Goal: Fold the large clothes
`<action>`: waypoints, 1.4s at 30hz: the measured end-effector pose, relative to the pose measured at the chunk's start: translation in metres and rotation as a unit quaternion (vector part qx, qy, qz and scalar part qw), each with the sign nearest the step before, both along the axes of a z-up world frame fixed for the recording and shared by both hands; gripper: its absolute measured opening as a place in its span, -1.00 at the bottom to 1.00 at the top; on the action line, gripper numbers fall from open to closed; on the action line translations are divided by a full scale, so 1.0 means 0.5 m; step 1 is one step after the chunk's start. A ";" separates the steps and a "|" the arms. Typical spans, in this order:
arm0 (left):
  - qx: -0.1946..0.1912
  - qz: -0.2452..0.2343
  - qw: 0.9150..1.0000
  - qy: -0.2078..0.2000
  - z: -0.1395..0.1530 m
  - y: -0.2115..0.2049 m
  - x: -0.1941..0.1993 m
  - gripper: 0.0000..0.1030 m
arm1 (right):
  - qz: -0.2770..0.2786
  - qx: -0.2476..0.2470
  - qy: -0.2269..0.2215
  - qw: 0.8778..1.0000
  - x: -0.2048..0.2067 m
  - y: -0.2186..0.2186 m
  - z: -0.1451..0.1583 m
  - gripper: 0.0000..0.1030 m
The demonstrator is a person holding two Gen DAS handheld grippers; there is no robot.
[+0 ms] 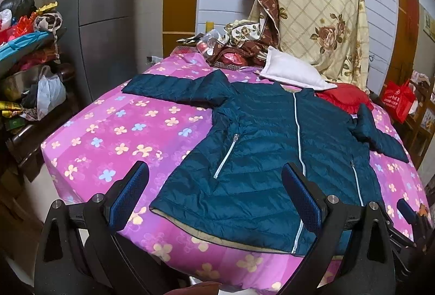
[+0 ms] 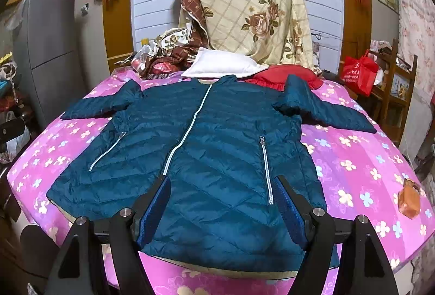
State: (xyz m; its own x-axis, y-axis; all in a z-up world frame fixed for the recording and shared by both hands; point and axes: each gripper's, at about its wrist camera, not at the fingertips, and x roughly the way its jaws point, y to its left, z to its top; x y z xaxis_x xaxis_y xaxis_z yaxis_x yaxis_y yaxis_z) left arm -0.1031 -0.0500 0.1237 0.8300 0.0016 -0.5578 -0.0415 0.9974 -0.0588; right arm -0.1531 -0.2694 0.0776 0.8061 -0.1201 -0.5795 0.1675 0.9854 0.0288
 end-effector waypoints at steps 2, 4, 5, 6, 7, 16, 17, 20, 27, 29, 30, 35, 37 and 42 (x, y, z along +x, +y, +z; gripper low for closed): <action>-0.002 -0.002 1.000 0.001 -0.002 0.000 0.000 0.91 | 0.000 -0.001 0.002 1.000 0.000 0.000 -0.003 0.45; -0.002 -0.002 1.000 0.002 -0.003 0.000 0.001 0.91 | 0.001 -0.003 0.003 1.000 -0.002 0.000 -0.006 0.45; -0.002 -0.002 1.000 0.003 -0.004 -0.001 0.001 0.91 | 0.002 -0.003 0.003 1.000 -0.001 0.000 -0.006 0.45; -0.002 -0.003 1.000 0.005 -0.005 -0.002 0.002 0.91 | 0.003 -0.004 0.004 1.000 -0.001 0.000 -0.007 0.45; -0.001 -0.003 1.000 0.006 -0.006 -0.004 0.003 0.91 | 0.003 -0.004 0.004 1.000 -0.001 -0.001 -0.007 0.45; 0.005 -0.001 1.000 0.013 -0.012 -0.010 0.008 0.91 | -0.002 0.005 0.018 1.000 0.008 -0.007 -0.015 0.45; 0.004 0.002 1.000 0.013 -0.013 -0.009 0.009 0.91 | -0.003 0.004 0.016 1.000 0.006 -0.009 -0.014 0.45; 0.001 0.000 1.000 0.018 -0.016 -0.009 0.010 0.91 | -0.005 0.002 0.012 1.000 0.003 -0.010 -0.012 0.45; 0.003 -0.002 1.000 0.021 -0.020 -0.007 0.014 0.91 | -0.007 0.004 0.016 1.000 0.004 -0.011 -0.012 0.45; 0.002 0.001 1.000 0.022 -0.023 -0.008 0.016 0.91 | -0.008 0.008 0.018 1.000 0.005 -0.012 -0.015 0.45; 0.002 0.000 1.000 0.021 -0.027 -0.008 0.017 0.91 | -0.009 0.008 0.020 1.000 0.005 -0.015 -0.018 0.45; 0.010 -0.007 0.999 0.041 -0.043 -0.019 0.032 0.91 | -0.022 0.016 0.036 0.999 0.024 -0.028 -0.036 0.45; 0.013 -0.007 0.999 0.041 -0.044 -0.019 0.031 0.91 | -0.026 0.027 0.035 0.999 0.027 -0.030 -0.037 0.45; 0.005 -0.001 0.999 0.033 -0.035 -0.014 0.025 0.91 | -0.016 0.014 0.034 0.999 0.025 -0.021 -0.036 0.45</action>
